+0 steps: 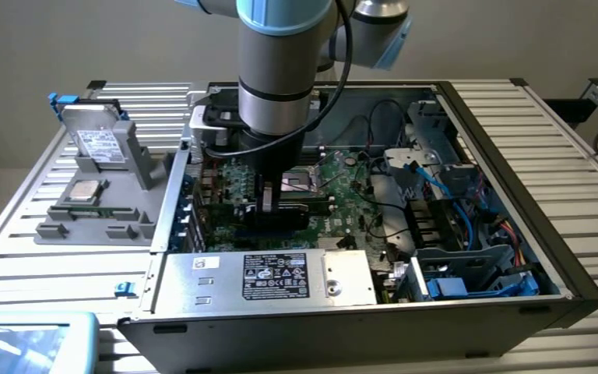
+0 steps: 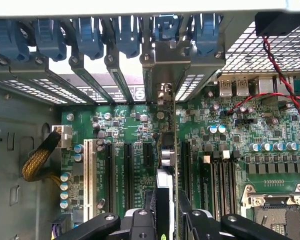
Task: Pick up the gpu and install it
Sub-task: 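Insert the gpu into the slot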
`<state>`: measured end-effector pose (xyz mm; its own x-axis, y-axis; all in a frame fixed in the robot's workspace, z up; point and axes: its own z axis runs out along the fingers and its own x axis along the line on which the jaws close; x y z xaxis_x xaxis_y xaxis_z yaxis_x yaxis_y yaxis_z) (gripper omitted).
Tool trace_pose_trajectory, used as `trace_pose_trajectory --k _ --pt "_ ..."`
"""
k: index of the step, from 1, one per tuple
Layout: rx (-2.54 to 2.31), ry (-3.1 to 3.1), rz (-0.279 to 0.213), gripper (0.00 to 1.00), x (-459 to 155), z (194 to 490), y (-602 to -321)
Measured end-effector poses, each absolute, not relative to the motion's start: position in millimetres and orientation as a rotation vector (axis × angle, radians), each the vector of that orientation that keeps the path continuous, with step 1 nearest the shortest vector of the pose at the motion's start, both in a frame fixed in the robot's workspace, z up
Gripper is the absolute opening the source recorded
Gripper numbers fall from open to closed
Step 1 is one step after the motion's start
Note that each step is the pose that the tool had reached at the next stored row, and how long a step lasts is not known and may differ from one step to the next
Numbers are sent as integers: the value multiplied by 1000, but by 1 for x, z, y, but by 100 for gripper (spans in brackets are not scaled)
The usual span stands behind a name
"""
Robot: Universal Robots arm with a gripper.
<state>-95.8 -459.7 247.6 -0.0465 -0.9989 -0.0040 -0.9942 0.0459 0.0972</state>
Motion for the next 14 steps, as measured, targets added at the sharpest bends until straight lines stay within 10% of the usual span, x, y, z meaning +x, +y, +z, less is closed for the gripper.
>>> trace_pose_trajectory --k 14 --pt "2146 -2205 -108 28 -96 248 -460"
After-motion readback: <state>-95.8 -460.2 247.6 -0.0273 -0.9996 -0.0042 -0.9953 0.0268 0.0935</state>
